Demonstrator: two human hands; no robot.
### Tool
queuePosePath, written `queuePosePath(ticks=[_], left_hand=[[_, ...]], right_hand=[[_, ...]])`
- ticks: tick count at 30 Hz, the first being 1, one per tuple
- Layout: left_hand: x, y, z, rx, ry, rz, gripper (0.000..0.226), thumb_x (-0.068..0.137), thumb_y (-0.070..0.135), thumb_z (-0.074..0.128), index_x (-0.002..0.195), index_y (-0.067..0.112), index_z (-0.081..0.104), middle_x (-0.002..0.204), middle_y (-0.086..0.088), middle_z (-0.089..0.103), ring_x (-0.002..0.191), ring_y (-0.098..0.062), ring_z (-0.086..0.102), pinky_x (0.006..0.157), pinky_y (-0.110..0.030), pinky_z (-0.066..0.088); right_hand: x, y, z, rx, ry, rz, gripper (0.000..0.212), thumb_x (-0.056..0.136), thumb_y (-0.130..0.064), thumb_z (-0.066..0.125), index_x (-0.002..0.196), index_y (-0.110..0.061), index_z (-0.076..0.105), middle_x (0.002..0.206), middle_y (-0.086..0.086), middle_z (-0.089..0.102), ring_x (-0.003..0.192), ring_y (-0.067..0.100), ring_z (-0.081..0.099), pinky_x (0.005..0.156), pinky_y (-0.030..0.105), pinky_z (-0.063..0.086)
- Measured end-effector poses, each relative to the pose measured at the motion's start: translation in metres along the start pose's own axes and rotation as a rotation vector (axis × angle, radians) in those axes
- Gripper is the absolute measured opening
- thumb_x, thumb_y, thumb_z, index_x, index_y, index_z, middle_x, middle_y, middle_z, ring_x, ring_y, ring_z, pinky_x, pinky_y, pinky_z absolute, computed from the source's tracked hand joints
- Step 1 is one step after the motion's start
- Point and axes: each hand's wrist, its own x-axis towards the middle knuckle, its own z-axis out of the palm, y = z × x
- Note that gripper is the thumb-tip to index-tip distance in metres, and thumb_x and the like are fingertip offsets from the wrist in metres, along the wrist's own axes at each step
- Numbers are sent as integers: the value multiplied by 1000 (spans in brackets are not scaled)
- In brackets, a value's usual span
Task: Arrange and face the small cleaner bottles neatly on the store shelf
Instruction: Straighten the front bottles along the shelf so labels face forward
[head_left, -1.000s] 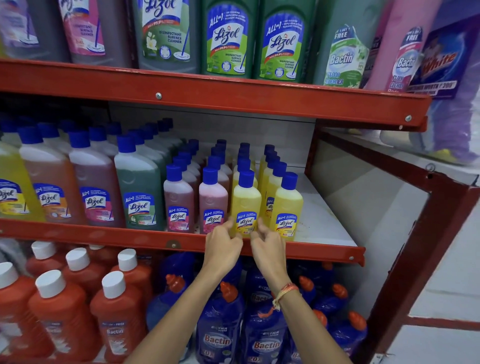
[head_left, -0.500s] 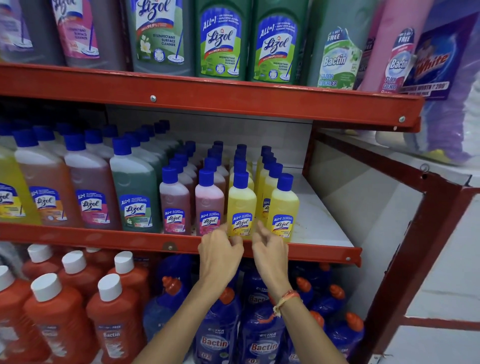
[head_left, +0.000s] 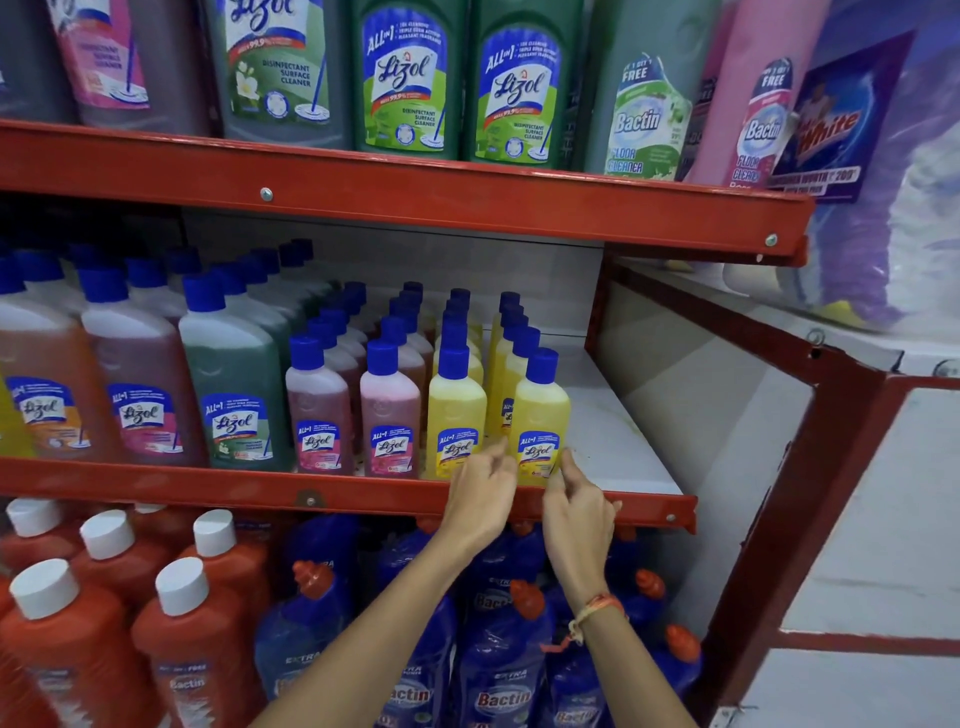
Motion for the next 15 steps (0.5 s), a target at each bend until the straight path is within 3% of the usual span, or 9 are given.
queuePosePath(ticks=[3,6,9,12,15], left_hand=[[0,-4,-2,-5,14,-2,42,91,18,39,132,14,48,139,-1,51,125,-9,44,96,-18,31],[0,-6,-6,14,23,-13,43,90,20,40,131,16,50,139,0,52,130,-13,44,107,-27,34],[-2,-4,-7,6,35,-19,43,90,20,40,132,15,49,141,-2,50,132,-14,43,111,-32,33],[-5,-4,-6,20,44,-15,42,91,19,40,132,13,49,143,-3,48,130,-16,44,110,-32,35],[-6,-2,-6,2,64,-22,35,91,18,41,121,16,59,129,-1,59,117,-17,53,99,-31,40]], right_hand=[[0,-1,2,-11,-12,-10,41,90,-22,43,125,-30,61,56,-8,57,87,27,63,113,57,22],[1,-2,4,40,-8,-10,46,82,-26,41,122,-30,64,58,4,62,82,32,63,107,59,34],[1,-1,4,77,12,-13,46,81,-27,42,121,-28,65,62,2,68,82,31,64,102,59,39],[1,2,4,106,11,-33,45,80,-29,42,118,-28,66,55,-9,61,77,26,63,100,58,41],[4,3,2,87,23,-34,36,87,-24,47,116,-26,68,59,-4,65,74,25,62,95,53,45]])
